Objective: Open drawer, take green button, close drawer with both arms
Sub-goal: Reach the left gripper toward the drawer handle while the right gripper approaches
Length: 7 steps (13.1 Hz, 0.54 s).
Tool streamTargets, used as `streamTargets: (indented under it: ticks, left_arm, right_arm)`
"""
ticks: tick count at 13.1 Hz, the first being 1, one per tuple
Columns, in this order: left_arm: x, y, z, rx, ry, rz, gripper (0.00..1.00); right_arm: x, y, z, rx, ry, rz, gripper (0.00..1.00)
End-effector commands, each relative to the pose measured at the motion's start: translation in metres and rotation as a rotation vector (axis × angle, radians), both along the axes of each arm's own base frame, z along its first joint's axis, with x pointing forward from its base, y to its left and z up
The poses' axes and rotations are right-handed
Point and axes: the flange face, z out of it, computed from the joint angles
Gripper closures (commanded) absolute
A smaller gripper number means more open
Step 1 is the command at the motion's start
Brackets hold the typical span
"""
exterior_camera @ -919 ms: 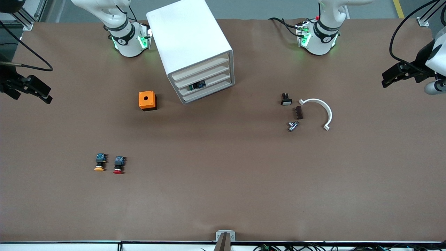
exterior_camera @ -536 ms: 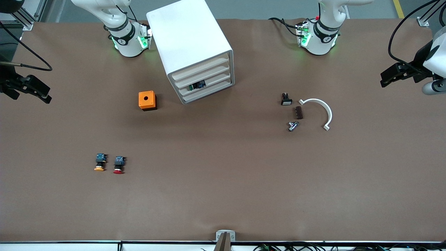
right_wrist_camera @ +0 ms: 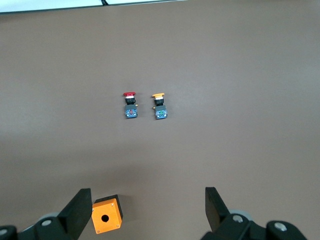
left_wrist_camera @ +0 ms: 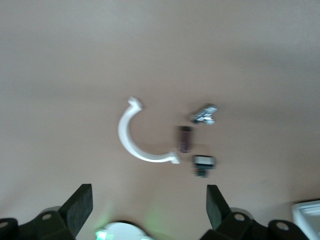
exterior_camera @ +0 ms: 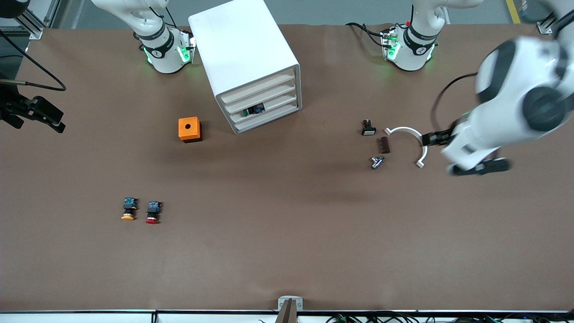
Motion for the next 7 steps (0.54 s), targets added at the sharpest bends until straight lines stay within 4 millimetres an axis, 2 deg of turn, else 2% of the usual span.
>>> streamTargets:
  ticks: [1,2,4,7]
  left_arm:
    - [0.005,-0.057,-0.056,0.013,0.069,0.147,0.0]
    - [0.001,-0.084,-0.084,0.045,0.103,0.199,0.0]
    - [-0.01,-0.131,-0.118,0.098,0.145,0.277,0.0]
    - [-0.031,-0.178,-0.162,0.188,0.204,0.401,0.0]
  right_arm:
    - [-0.003,0.002,-0.001,0.012,0.017,0.006,0.0]
    - [-0.003,0.002,-0.005,0.012,0.035,0.004,0.0]
    - [0.0,0.006,-0.013,0.013,0.055,0.0,0.0]
    - [0.008,0.017,-0.027,0.02,0.07,-0.064,0.0]
